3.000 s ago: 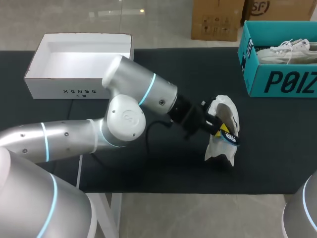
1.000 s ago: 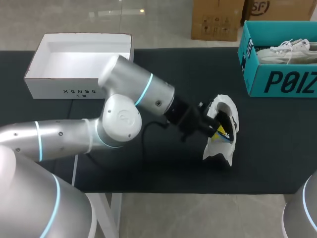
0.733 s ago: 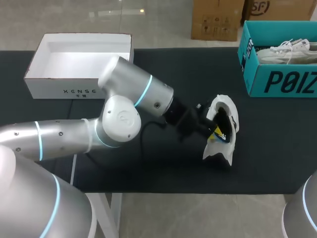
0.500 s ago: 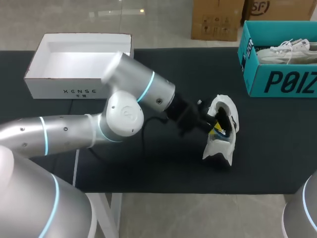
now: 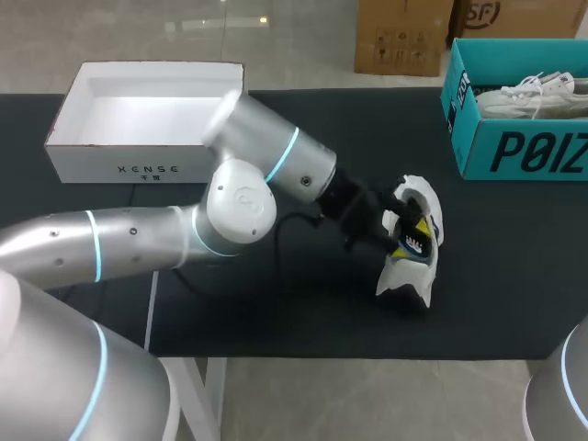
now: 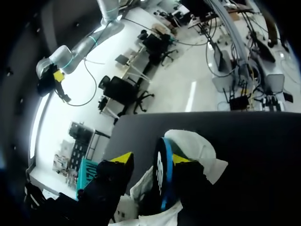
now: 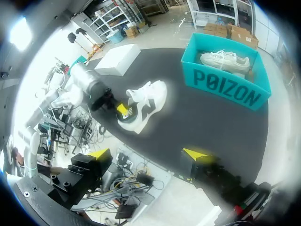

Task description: Take the shoe out of the shoebox, open the shoe tongue, remove and reinsert the insole, then place the shoe into the shoebox

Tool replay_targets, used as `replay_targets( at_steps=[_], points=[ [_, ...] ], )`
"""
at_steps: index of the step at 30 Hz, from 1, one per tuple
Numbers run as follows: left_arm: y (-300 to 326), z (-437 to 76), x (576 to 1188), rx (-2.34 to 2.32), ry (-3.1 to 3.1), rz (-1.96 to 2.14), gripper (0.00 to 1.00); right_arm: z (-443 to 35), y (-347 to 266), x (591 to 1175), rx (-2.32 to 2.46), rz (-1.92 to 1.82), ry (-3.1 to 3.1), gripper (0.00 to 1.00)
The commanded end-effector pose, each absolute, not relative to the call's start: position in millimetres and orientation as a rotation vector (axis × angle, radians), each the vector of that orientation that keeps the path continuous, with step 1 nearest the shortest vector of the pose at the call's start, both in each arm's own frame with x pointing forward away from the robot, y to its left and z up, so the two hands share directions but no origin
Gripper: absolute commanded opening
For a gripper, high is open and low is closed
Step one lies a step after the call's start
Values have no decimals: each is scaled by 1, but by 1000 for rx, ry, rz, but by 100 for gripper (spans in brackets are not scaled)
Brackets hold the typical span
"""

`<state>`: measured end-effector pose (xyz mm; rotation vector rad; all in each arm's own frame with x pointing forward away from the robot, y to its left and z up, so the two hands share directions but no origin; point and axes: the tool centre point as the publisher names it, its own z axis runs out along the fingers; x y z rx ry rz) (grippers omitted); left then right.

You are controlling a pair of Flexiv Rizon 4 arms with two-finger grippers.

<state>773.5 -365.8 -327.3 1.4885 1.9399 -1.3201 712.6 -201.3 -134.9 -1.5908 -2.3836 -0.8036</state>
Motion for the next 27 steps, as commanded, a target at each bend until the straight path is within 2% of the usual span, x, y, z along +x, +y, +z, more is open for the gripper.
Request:
replay_targets(
  at_steps=[1, 8, 16, 17, 18, 19, 21, 22, 23, 27],
  points=[
    [-350, -317, 770, 1482, 1935, -1316, 100, -135, -202, 714, -1590, -799, -2383, 100],
    [-339, -302, 780, 1475, 1921, -1293, 100, -135, -202, 714, -1590, -799, -2383, 100],
    [-343, -313, 768, 1473, 1935, -1329, 98, -135, -202, 714, -1590, -799, -2383, 100],
    [-343, -315, 767, 1468, 1937, -1336, 80, -135, -202, 714, -1590, -799, -2383, 100],
    [-344, -317, 765, 1464, 1939, -1341, 67, -135, -202, 714, -1590, -799, -2383, 100],
    [-344, -319, 763, 1454, 1945, -1348, 44, -135, -202, 714, -1590, -799, -2383, 100],
    [-345, -322, 760, 1444, 1951, -1356, 23, -135, -202, 714, -1590, -799, -2383, 100],
    [-345, -323, 759, 1444, 1953, -1356, 5, -135, -202, 714, -1590, -799, -2383, 100],
    [-345, -324, 758, 1444, 1954, -1357, 0, -135, -202, 714, -1590, -799, -2383, 100],
    [-342, -328, 755, 1438, 1963, -1358, 0, -135, -202, 714, -1590, -799, -2383, 100]
  ],
)
